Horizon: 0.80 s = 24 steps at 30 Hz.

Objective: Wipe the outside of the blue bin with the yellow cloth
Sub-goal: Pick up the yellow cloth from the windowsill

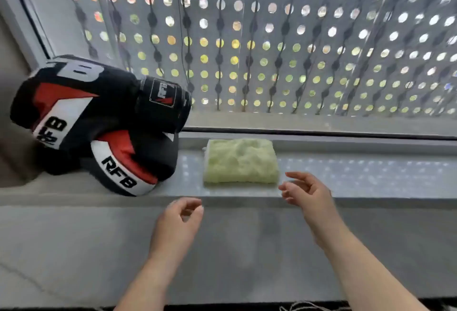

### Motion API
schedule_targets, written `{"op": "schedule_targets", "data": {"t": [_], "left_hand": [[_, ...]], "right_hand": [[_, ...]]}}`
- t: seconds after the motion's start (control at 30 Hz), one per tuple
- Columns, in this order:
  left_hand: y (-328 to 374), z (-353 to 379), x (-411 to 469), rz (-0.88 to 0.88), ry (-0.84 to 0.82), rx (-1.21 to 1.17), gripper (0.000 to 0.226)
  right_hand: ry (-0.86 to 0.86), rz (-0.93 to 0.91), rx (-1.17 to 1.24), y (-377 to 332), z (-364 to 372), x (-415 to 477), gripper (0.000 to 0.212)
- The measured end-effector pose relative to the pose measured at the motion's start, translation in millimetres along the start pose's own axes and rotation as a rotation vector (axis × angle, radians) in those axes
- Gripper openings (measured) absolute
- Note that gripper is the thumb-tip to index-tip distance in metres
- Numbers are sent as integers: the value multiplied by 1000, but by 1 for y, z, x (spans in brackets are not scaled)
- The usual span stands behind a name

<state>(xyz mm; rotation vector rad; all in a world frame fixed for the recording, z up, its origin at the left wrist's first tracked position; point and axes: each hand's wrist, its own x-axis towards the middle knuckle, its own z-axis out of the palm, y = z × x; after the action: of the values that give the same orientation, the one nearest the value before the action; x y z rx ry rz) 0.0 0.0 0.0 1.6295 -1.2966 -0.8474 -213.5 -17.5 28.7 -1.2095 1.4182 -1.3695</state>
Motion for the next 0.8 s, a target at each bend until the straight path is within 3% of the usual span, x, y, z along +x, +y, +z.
{"op": "schedule_targets", "data": {"t": [0.07,0.17,0.3,0.4,0.63,0.8], "left_hand": [[5,9,37,45,9,87,8],[15,33,82,27,-32,267,42],[19,57,112,-41,-62,375,65],[24,61,129,-127,-55,291,69],[29,60,137,-216,-68,157,70],[34,59,126,-207,-103,-180,67]], "right_hand": [[39,-13,-148,-3,12,36,18],[21,55,-294,-1,30,83,17],[-21,281,-740,16,36,123,67],[-39,289,-846,20,39,141,73],[-137,304,-659,23,36,147,50],[-175,252,-105,17,17,142,35]]}}
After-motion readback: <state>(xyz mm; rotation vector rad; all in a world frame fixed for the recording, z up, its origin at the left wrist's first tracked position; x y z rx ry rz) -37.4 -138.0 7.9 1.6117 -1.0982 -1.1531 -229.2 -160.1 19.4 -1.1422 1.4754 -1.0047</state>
